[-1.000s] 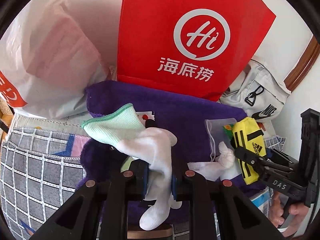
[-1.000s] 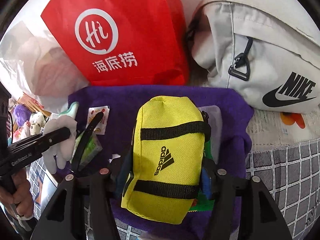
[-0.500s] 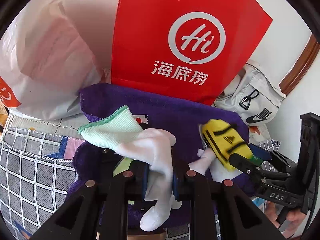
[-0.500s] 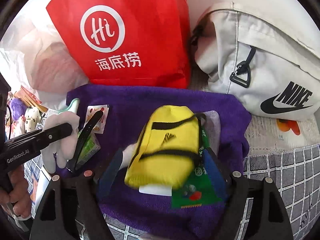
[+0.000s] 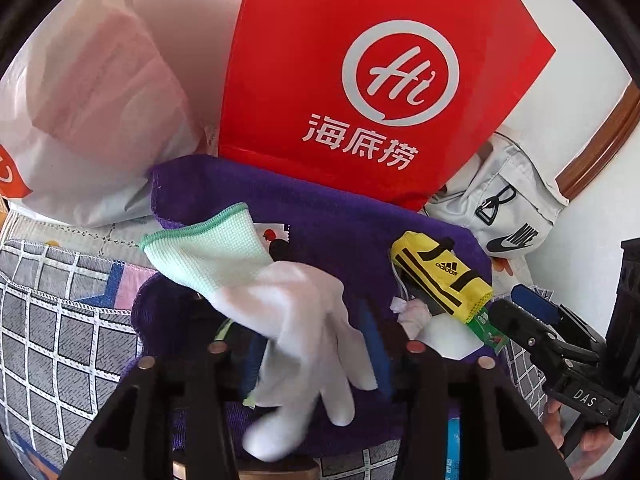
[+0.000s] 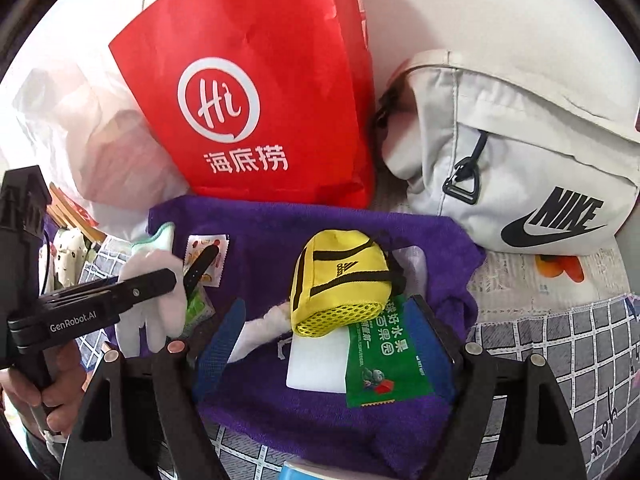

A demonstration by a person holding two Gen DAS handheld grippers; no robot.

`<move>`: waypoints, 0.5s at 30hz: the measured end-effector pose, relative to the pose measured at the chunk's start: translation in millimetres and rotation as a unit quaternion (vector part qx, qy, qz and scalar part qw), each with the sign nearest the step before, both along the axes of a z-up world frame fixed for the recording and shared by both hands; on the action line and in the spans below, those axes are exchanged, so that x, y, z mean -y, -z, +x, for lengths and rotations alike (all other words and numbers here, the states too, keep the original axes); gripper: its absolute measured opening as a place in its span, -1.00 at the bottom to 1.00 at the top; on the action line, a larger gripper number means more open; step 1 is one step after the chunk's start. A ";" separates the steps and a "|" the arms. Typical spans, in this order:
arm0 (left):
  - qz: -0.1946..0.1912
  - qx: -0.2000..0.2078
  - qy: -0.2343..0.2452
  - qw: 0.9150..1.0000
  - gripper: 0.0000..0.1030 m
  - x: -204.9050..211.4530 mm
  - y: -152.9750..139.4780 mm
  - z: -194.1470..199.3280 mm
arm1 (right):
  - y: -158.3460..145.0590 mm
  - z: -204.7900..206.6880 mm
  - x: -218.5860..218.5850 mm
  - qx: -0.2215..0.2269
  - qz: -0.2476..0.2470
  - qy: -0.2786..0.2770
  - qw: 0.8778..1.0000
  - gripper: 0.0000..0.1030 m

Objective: Organize soft objects
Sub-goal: 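Lower onto the towel, right tool releasing the pouch while left releases the glove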

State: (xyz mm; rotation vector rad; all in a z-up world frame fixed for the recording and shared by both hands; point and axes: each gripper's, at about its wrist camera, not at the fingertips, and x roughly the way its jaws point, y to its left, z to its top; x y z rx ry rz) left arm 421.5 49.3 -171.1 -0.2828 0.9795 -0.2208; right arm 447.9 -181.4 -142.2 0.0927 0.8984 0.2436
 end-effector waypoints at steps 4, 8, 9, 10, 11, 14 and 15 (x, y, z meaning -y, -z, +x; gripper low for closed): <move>-0.002 0.000 -0.002 1.000 0.04 -0.6 -2.1 -1.2 | -3.5 -2.0 1.4 0.002 0.005 0.001 1.000 0.57; -0.008 0.005 -0.004 1.000 0.20 -0.7 -6.2 -3.6 | -6.1 -4.0 -1.8 0.005 0.003 -0.003 1.000 0.57; -0.012 0.009 -0.005 1.000 0.25 -1.1 -7.6 -4.5 | -6.7 -4.7 -2.4 0.006 0.003 -0.004 1.000 0.57; -0.017 0.012 -0.005 1.000 0.30 -1.9 -9.1 -5.0 | -7.4 -5.5 -3.3 0.007 0.003 -0.006 1.000 0.57; -0.021 0.014 -0.005 1.000 0.32 -2.3 -10.5 -5.5 | -7.1 -5.8 -3.8 0.008 0.002 -0.006 1.000 0.57; -0.033 0.026 -0.008 0.999 0.40 -3.4 -15.2 -7.8 | -7.6 -6.9 -5.9 0.011 -0.002 -0.008 1.000 0.58; -0.039 0.030 -0.007 0.999 0.43 -3.4 -16.9 -8.7 | -7.7 -7.3 -6.0 0.011 -0.003 -0.008 1.000 0.57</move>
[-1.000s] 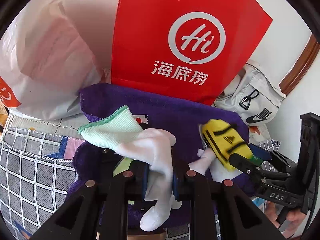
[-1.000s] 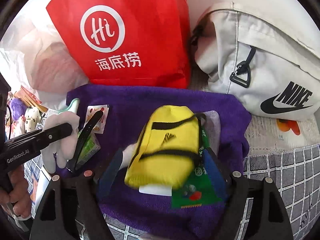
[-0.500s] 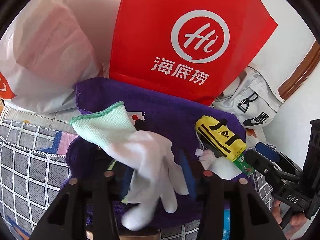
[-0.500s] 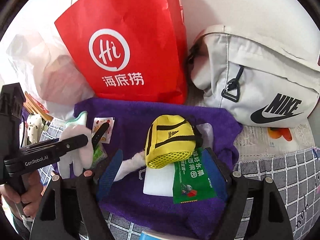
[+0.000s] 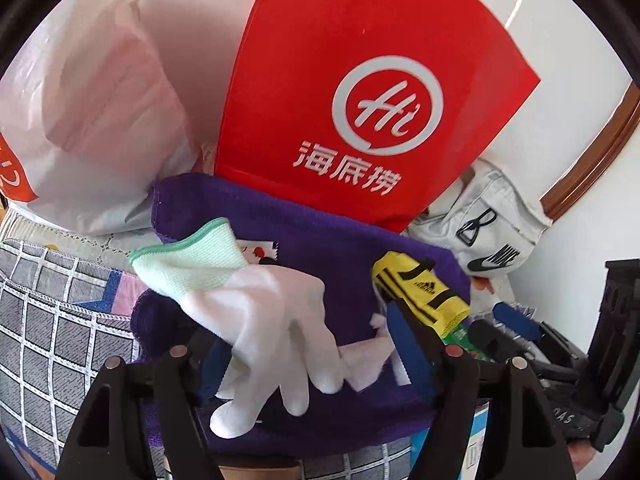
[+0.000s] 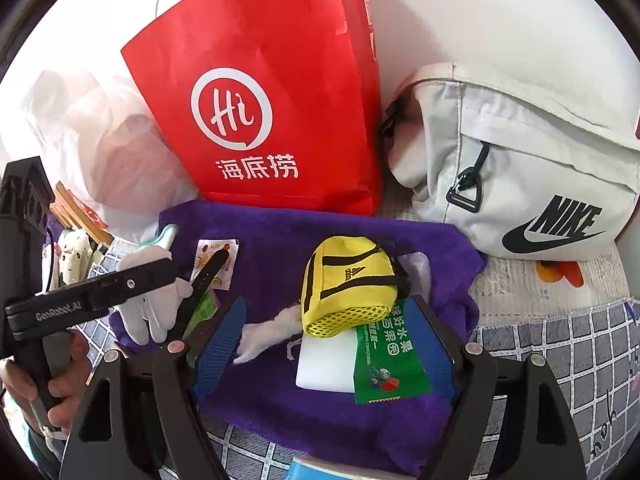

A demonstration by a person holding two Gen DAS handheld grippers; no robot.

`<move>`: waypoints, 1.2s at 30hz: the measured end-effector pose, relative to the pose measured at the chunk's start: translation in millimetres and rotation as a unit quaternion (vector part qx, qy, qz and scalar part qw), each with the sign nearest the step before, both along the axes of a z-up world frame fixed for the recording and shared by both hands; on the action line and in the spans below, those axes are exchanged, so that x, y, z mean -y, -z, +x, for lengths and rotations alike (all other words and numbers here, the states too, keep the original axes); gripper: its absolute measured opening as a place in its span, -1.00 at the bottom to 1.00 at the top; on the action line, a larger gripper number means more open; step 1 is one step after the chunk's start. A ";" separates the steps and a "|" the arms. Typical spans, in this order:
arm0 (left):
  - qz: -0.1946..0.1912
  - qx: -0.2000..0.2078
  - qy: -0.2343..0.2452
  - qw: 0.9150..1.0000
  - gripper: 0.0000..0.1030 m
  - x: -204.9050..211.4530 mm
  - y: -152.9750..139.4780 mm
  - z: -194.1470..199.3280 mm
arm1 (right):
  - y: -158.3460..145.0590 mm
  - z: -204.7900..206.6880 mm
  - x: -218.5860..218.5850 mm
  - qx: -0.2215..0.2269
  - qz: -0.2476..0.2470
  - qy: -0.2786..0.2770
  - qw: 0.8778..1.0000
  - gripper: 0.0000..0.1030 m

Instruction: Organize soft objects

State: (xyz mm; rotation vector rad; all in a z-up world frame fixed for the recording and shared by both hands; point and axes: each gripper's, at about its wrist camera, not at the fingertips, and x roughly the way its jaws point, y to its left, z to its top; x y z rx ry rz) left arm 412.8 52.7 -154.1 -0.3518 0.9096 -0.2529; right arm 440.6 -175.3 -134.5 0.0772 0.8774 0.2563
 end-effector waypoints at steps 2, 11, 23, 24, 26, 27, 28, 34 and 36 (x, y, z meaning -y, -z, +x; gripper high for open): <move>-0.007 0.004 0.008 1.000 0.52 1.1 -2.3 -1.6 | -0.1 -0.1 0.3 0.000 0.000 0.000 1.000 0.57; -0.013 0.007 0.037 0.999 0.91 10.1 -4.1 -2.1 | 2.2 2.5 5.6 -0.006 0.004 0.007 1.000 0.58; 0.149 -0.076 -0.004 0.986 0.93 17.6 27.2 12.5 | 1.1 1.8 8.7 -0.005 0.006 0.009 1.000 0.58; 0.147 -0.074 -0.002 0.986 0.93 17.1 26.6 12.6 | 1.1 1.9 9.2 -0.004 0.006 0.008 1.000 0.58; 0.125 -0.073 0.008 0.989 0.93 16.3 24.7 11.8 | 0.6 1.9 10.0 -0.004 0.006 0.009 1.000 0.58; 0.121 -0.071 0.009 0.990 0.93 17.1 23.5 11.0 | 0.5 1.9 10.5 -0.004 0.007 0.009 1.000 0.58; 0.121 -0.067 0.009 0.990 0.91 18.0 22.2 10.0 | 0.6 1.8 10.6 -0.004 0.007 0.009 1.000 0.58; 0.117 -0.049 0.012 0.992 0.91 15.8 16.1 8.3 | -2.6 -0.3 12.0 -0.003 0.002 0.015 1.000 0.58; 0.128 -0.042 0.005 0.991 0.91 11.6 8.6 3.4 | -7.0 -4.7 11.1 0.001 -0.006 0.017 1.000 0.58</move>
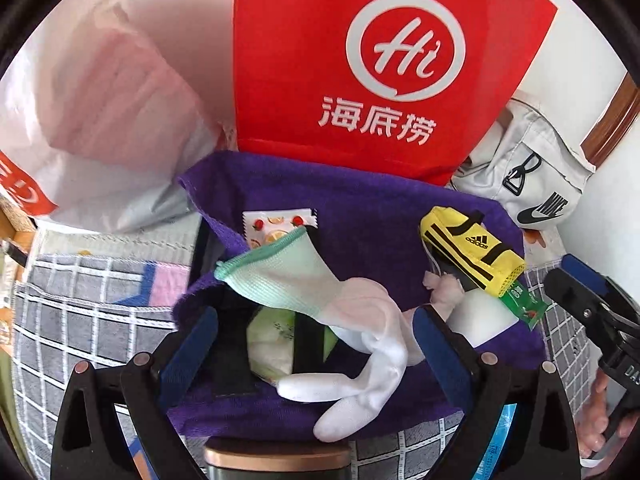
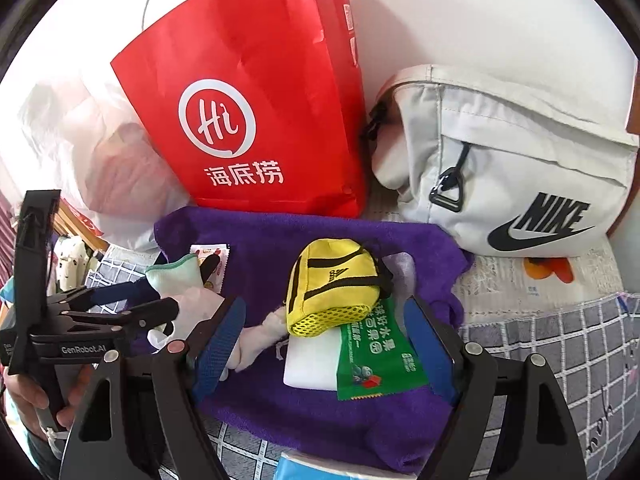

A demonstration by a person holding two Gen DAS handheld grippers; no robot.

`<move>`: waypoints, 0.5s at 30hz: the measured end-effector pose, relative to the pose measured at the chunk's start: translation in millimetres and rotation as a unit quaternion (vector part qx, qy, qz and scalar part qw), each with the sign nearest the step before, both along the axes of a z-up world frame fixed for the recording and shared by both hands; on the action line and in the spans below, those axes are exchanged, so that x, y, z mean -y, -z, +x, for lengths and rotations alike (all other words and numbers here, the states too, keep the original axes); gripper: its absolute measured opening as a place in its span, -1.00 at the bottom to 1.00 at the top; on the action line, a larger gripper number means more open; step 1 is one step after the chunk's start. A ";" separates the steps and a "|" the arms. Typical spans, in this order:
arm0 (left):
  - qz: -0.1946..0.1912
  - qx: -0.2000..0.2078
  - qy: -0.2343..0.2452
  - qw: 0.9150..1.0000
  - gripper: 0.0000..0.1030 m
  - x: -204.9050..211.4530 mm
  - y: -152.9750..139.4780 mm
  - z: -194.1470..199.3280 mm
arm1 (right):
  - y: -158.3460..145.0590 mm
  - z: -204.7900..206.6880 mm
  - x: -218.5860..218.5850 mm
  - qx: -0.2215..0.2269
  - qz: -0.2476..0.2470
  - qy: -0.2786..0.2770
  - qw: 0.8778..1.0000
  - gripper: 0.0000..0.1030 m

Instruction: Organize soft objects

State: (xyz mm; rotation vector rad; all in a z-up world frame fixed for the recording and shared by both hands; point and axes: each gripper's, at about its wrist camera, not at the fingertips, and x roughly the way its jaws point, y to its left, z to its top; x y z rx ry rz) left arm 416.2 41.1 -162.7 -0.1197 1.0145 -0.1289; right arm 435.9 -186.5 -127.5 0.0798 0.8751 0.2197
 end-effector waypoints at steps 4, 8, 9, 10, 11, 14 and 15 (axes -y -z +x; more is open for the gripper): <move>0.010 0.016 -0.007 1.000 0.91 -1.3 -13.9 -7.0 | -14.7 -18.8 -2.0 0.027 -0.013 0.009 1.000 0.57; 0.002 0.032 -0.009 0.999 0.91 -4.4 -32.8 -23.2 | -21.3 -39.0 -2.0 0.014 -0.006 0.012 1.000 0.58; 0.002 0.033 -0.010 0.999 0.91 -7.1 -36.3 -29.1 | -24.2 -48.1 -3.0 0.017 -0.014 0.015 1.000 0.58; 0.004 0.029 -0.010 1.000 0.91 -7.6 -37.2 -34.2 | -26.1 -56.1 -4.3 0.019 -0.021 0.016 0.999 0.58; 0.000 0.024 -0.007 1.000 0.91 -9.5 -39.1 -43.6 | -27.4 -64.9 -5.1 0.020 -0.027 0.017 0.999 0.58; -0.009 0.030 -0.001 1.000 0.91 -16.7 -46.2 -73.2 | -28.7 -89.4 -4.5 0.011 -0.022 0.023 0.999 0.59; -0.005 0.034 -0.001 0.999 0.91 -18.6 -48.9 -82.8 | -28.3 -97.8 -4.3 0.005 -0.015 0.021 1.000 0.59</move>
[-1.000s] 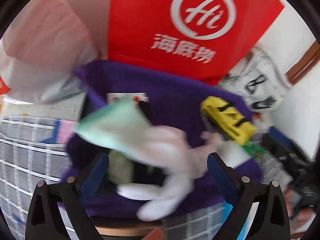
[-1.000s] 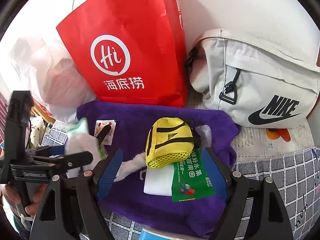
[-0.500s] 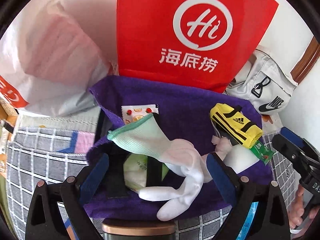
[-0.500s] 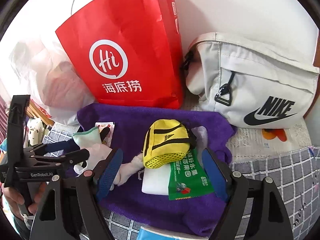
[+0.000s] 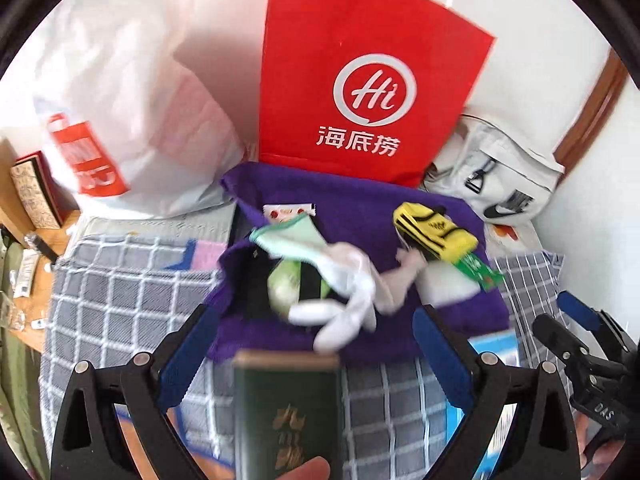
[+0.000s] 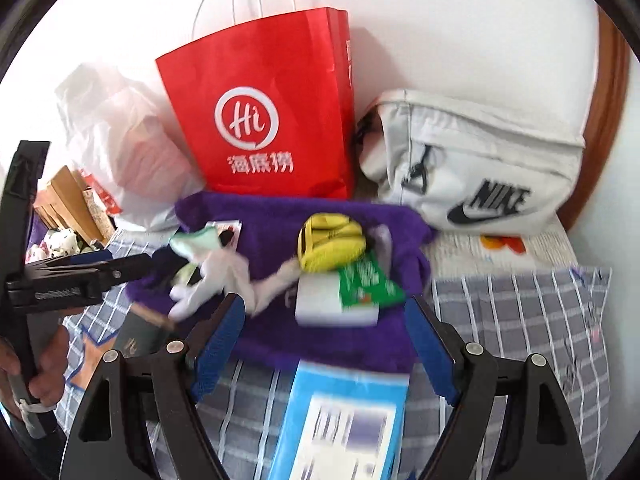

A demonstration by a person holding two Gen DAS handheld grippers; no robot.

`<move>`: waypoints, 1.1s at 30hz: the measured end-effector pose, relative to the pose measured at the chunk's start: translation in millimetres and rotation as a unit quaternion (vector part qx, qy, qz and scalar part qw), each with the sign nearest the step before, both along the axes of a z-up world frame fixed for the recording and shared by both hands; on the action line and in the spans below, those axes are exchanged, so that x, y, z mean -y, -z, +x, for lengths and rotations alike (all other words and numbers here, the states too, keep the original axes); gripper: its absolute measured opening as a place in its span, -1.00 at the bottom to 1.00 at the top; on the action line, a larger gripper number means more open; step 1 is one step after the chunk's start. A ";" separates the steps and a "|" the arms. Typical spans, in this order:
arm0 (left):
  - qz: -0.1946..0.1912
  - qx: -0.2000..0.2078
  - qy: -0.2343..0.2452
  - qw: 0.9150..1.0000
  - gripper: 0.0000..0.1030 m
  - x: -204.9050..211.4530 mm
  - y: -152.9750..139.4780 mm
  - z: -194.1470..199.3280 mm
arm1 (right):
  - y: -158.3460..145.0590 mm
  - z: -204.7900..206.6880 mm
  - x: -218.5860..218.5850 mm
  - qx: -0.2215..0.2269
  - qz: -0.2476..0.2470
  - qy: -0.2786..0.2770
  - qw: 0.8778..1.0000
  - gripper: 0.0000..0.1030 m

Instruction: Organize soft objects

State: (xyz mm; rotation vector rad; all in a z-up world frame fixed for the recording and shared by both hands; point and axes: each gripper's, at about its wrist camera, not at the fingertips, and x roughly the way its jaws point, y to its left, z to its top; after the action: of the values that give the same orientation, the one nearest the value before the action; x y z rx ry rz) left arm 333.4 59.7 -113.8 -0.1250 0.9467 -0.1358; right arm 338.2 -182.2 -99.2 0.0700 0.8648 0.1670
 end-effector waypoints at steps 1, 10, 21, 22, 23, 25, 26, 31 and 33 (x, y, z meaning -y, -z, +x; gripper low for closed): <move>0.005 0.003 -0.002 1.000 0.91 -2.6 -3.6 -11.9 | -0.2 -7.7 0.2 -0.003 0.007 0.000 1.000 0.59; 0.007 0.034 -0.007 0.999 0.93 -15.4 -34.2 -106.9 | -22.3 -92.8 -10.2 0.033 -0.008 0.013 0.999 0.91; 0.039 0.082 -0.038 0.995 0.93 4.0 -54.4 -212.1 | -42.6 -185.1 -13.2 0.058 -0.026 0.017 0.998 0.99; 0.043 0.086 -0.035 0.995 0.93 7.4 -56.3 -219.8 | -43.9 -193.9 -10.9 0.059 -0.020 0.021 0.998 0.99; 0.043 0.089 -0.034 0.995 0.93 9.6 -57.7 -229.1 | -44.4 -201.4 -9.6 0.059 -0.016 0.023 0.998 0.99; 0.035 0.091 -0.031 0.995 0.93 12.4 -59.7 -241.6 | -44.3 -218.4 -8.2 0.058 -0.013 0.025 0.998 0.99; 0.031 0.091 -0.029 0.995 0.93 14.4 -60.8 -249.9 | -44.9 -227.0 -8.0 0.059 -0.016 0.025 0.998 0.99; 0.051 0.107 -0.038 0.992 0.93 23.2 -65.4 -277.7 | -52.0 -263.0 -0.8 0.083 -0.010 0.029 0.996 0.99; 0.032 0.109 -0.037 0.993 0.93 21.7 -68.4 -286.5 | -55.8 -272.7 4.5 0.090 0.000 0.035 0.995 0.99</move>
State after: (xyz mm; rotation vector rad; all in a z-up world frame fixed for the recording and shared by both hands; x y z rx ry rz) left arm 46.9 38.0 -45.4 -0.0846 0.7275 -0.0493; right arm 65.5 -186.7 -43.4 0.0829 0.6818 0.1059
